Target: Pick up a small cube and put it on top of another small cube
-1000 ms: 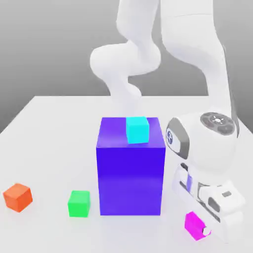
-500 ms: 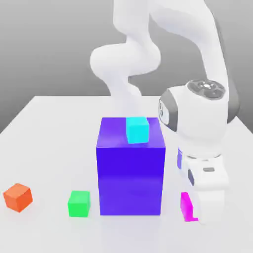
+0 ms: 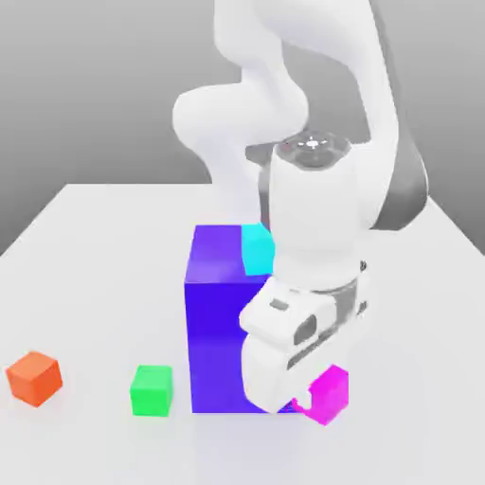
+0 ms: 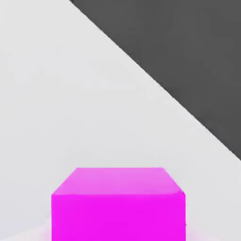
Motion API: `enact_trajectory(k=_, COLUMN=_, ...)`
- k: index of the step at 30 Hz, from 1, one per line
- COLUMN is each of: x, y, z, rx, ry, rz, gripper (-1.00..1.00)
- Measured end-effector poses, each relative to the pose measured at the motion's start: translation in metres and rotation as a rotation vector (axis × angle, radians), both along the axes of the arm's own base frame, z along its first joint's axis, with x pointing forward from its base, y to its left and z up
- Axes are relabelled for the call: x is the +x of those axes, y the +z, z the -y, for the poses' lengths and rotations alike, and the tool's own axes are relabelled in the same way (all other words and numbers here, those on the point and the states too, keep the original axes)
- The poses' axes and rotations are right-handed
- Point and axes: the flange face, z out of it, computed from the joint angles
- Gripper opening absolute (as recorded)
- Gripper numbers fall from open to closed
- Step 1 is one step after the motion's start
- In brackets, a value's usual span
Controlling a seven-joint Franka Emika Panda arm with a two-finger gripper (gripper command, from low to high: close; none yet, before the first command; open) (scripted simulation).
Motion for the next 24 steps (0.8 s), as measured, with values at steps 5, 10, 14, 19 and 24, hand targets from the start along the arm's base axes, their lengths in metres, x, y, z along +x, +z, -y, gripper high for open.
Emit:
enact_trajectory(k=5, x=0.001, y=0.008, z=0.026, rx=0.023, ry=-0.286, rz=-0.014, gripper=-1.0)
enact_trajectory(k=10, x=0.0, y=0.016, z=0.053, rx=0.046, ry=-0.573, rz=-0.029, gripper=-1.0)
enact_trajectory(k=14, x=-0.001, y=0.021, z=0.073, rx=0.064, ry=-0.801, rz=-0.041, gripper=-1.0)
enact_trajectory(k=19, x=-0.005, y=0.028, z=0.098, rx=0.086, ry=-1.082, rz=-0.056, gripper=-1.0)
enact_trajectory(k=24, x=-0.012, y=0.034, z=0.122, rx=0.105, ry=-1.364, rz=-0.073, gripper=-1.0)
